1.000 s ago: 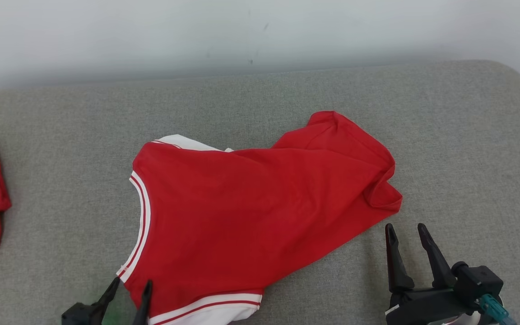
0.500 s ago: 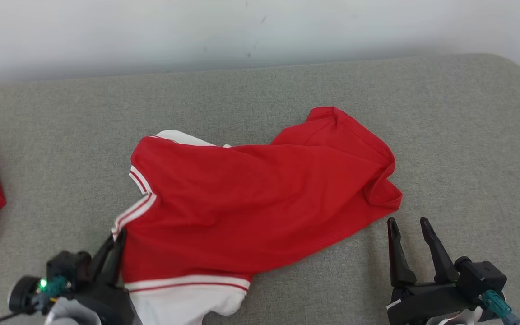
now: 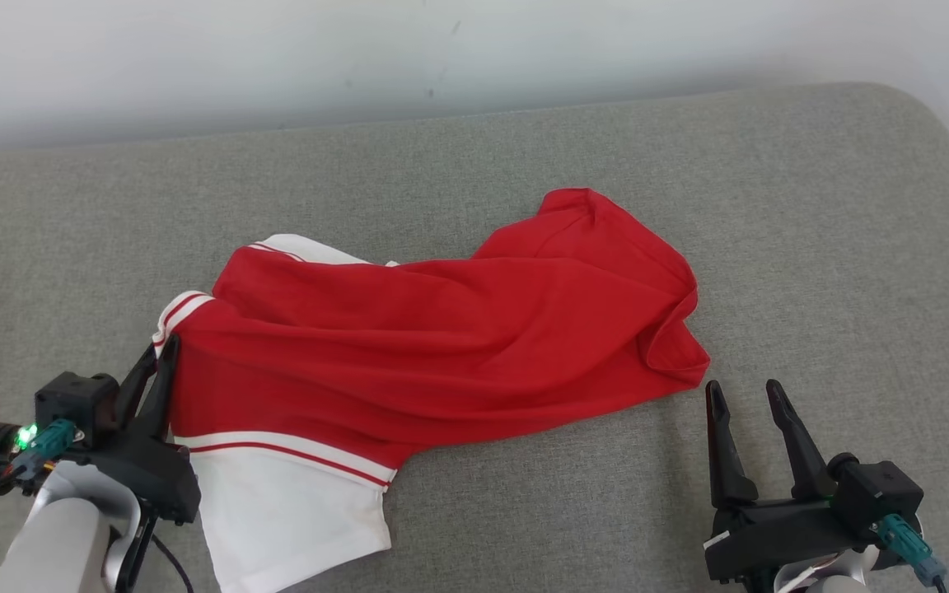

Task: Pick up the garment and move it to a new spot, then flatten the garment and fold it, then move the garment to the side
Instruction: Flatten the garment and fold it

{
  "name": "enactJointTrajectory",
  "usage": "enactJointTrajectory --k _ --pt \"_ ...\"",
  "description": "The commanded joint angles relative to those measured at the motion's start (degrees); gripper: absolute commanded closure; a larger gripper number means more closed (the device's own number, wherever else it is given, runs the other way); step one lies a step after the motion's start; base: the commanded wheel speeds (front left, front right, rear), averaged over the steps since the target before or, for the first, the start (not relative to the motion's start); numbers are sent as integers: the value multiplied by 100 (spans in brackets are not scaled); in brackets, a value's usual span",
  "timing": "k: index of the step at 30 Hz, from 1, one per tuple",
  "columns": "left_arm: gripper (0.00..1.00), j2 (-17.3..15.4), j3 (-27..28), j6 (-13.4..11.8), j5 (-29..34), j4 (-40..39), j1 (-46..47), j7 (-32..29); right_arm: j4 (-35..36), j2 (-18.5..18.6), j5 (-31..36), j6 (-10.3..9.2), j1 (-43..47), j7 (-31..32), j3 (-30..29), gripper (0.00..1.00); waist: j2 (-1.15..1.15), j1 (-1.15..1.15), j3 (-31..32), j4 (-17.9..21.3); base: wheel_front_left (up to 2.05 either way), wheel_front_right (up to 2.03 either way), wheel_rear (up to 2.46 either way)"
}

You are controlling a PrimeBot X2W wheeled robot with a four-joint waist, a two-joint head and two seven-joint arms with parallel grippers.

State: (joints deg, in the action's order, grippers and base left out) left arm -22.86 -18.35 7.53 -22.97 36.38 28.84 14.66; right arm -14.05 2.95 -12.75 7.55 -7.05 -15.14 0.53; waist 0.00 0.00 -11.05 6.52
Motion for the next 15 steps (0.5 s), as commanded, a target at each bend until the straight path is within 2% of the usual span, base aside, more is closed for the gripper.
enactJointTrajectory --k 1,2,3,4,5,10,15 --pt "100 -7 -33 -14 -12 82 58 39 -13 -13 46 -14 -19 -9 -4 0 0 0 8 14 0 0 0" --pt "91 0 -57 -15 -7 154 71 41 -21 -12 52 -14 -13 -9 -6 0 0 0 22 20 0 0 0" --pt "52 8 -81 -15 -9 220 70 47 -30 -12 61 -14 0 -9 -4 0 0 0 45 23 0 0 0" --pt "5 17 -78 -15 -15 276 57 49 -40 -12 67 -14 22 -9 -5 0 0 0 69 22 0 0 0" --pt "0 31 -36 -15 -27 298 41 52 -49 -12 77 -14 45 -9 -15 0 0 0 95 15 0 0 0" --pt "0 100 323 -52 24 -20 -315 56 -88 -12 97 -14 134 -9 -61 0 0 0 258 -65 0 0 0" --pt "0 303 825 -203 169 -863 -949 46 -128 -13 134 -14 205 -9 -100 0 0 0 358 -200 0 0 0"
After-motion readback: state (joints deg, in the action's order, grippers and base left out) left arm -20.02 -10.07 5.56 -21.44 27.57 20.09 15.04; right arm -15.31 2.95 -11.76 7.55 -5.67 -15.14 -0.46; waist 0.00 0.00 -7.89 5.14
